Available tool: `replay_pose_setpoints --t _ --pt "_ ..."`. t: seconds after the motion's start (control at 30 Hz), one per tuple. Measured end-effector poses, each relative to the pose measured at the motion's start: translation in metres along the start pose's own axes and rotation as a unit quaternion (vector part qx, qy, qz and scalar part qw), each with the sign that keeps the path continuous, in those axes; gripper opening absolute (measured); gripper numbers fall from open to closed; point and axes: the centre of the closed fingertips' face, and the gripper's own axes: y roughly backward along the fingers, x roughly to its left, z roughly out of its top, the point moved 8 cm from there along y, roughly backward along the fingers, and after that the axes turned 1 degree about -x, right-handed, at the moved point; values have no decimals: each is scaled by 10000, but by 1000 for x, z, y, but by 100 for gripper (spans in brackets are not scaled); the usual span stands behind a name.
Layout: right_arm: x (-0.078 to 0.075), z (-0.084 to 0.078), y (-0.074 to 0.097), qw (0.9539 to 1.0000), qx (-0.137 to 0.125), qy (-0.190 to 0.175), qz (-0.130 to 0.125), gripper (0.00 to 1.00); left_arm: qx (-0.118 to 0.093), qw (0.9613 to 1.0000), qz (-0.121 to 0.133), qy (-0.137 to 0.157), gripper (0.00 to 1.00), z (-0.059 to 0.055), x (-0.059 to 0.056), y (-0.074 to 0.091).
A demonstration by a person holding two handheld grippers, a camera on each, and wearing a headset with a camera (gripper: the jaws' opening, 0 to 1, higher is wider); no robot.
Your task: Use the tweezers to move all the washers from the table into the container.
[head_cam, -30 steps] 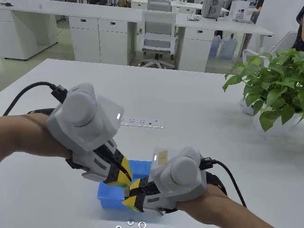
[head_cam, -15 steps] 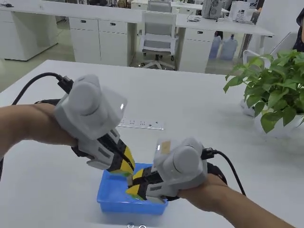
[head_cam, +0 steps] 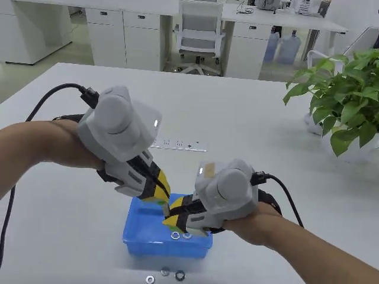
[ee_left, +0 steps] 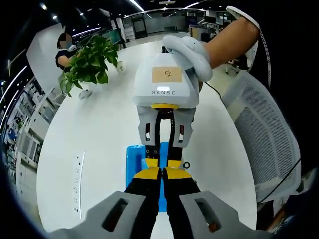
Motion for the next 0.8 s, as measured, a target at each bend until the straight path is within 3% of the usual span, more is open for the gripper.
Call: replay_pose_setpoints --t 0.43,0.8 --pt "-9 -16 -17 9998 151 -68 128 11 52 9999 -15 143 6 -20 9 -17" --pt "-11 -27 -25 9992 317 -83 248 11 25 9997 -29 260 6 -29 9 -29"
